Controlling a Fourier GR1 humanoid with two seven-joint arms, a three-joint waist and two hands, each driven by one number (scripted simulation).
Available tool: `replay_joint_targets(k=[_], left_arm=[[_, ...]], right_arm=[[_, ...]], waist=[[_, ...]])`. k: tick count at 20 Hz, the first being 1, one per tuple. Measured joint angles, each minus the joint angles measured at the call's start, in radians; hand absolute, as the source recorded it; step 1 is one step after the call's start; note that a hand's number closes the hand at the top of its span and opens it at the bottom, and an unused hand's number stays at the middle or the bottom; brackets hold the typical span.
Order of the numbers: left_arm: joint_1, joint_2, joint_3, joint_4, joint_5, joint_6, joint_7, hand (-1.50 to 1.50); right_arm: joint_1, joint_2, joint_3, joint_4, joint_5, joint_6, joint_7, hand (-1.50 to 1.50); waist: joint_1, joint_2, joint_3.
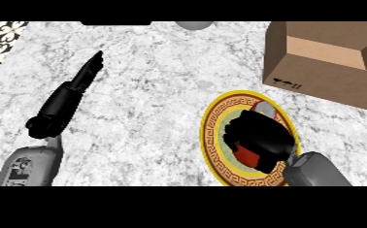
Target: Pick the bell pepper from the plate and place it in the cardboard box
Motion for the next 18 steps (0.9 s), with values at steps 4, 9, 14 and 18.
replay_joint_targets(k=[4, 9, 14, 18], left_arm=[[0.011, 0.019, 0.021, -0.002, 0.016, -0.022, -0.006, 0.0], [0.004, 0.007, 0.015, -0.004, 0.004, -0.016, -0.001, 0.0], [0.014, 0.001, 0.012, -0.007, -0.001, -0.014, -0.006, 0.0], [0.006, 0.001, 0.014, 0.001, -0.002, -0.016, -0.011, 0.0]], right_arm=[[0.039, -0.049, -0.073, -0.119, -0.078, -0.02, -0.094, 1.5], [0.05, -0.109, -0.205, -0.283, -0.182, 0.027, -0.132, 1.5], [0.033, -0.081, -0.39, -0.367, -0.341, 0.108, -0.01, 1.5], [-0.046, -0.036, -0.526, -0.341, -0.448, 0.16, 0.153, 1.5]], waist=[[-0.003, -0.001, 0.001], [-0.006, -0.001, 0.0], [-0.009, -0.003, 0.0], [-0.003, -0.001, 0.0]])
